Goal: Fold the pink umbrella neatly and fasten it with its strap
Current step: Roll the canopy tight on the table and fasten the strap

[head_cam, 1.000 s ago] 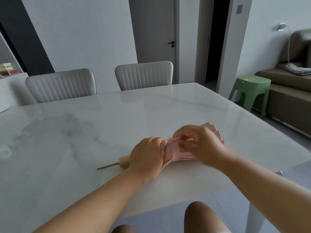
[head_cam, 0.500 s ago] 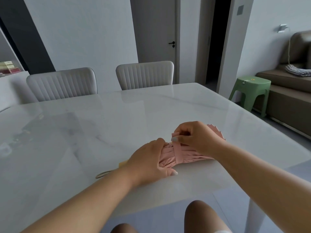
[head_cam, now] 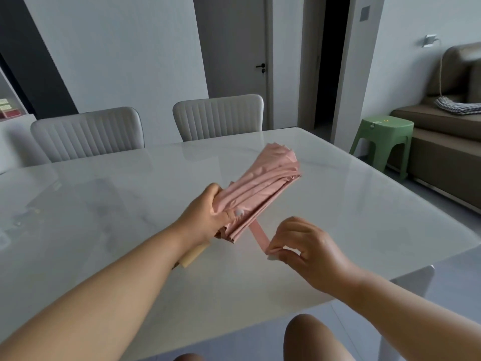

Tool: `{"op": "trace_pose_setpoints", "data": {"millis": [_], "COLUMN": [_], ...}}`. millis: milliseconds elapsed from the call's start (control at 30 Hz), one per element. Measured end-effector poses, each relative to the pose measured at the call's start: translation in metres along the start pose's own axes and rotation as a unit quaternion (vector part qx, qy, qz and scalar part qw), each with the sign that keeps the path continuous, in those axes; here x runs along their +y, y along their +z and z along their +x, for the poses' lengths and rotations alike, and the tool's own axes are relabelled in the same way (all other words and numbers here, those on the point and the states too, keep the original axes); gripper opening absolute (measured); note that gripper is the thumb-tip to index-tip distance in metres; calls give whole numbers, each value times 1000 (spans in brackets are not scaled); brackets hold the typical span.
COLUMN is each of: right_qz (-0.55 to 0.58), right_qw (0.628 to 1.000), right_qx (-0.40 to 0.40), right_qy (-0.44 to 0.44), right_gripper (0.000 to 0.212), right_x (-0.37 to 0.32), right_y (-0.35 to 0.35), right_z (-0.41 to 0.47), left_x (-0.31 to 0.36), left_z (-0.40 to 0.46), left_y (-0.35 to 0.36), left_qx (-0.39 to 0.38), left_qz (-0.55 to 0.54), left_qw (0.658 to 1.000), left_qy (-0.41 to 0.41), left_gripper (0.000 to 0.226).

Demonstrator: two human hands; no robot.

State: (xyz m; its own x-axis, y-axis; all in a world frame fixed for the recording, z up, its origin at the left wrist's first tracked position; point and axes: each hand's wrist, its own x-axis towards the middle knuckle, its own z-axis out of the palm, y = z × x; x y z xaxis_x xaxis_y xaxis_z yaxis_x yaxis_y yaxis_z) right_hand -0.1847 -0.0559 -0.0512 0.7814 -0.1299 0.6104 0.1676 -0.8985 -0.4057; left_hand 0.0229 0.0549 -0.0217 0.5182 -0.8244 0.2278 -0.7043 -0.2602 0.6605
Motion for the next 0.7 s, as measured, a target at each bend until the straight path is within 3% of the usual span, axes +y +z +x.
{"op": "trace_pose_setpoints", "data": {"millis": [133, 267, 367, 700], "right_qz": [-1, -51, -59, -89], "right_qw": [1000, 998, 997, 982], "right_qx": [13, 29, 6, -113], "right_qy": [-9, 23, 58, 124], "right_gripper": [28, 7, 13, 9], "right_x": [7, 26, 36, 21], "right_y": [-4, -16, -20, -20], "right_z": [11, 39, 53, 83], "left_x": [-1, -8, -20, -26], "left_z": [6, -2, -7, -12], "left_y": [4, 22, 32, 36], "left_qx": [-43, -26, -28, -29], "left_qz": [81, 214, 227, 296], "left_qw": [995, 964, 950, 917], "left_qy": [31, 158, 214, 267], "left_gripper": [37, 42, 49, 47]}}
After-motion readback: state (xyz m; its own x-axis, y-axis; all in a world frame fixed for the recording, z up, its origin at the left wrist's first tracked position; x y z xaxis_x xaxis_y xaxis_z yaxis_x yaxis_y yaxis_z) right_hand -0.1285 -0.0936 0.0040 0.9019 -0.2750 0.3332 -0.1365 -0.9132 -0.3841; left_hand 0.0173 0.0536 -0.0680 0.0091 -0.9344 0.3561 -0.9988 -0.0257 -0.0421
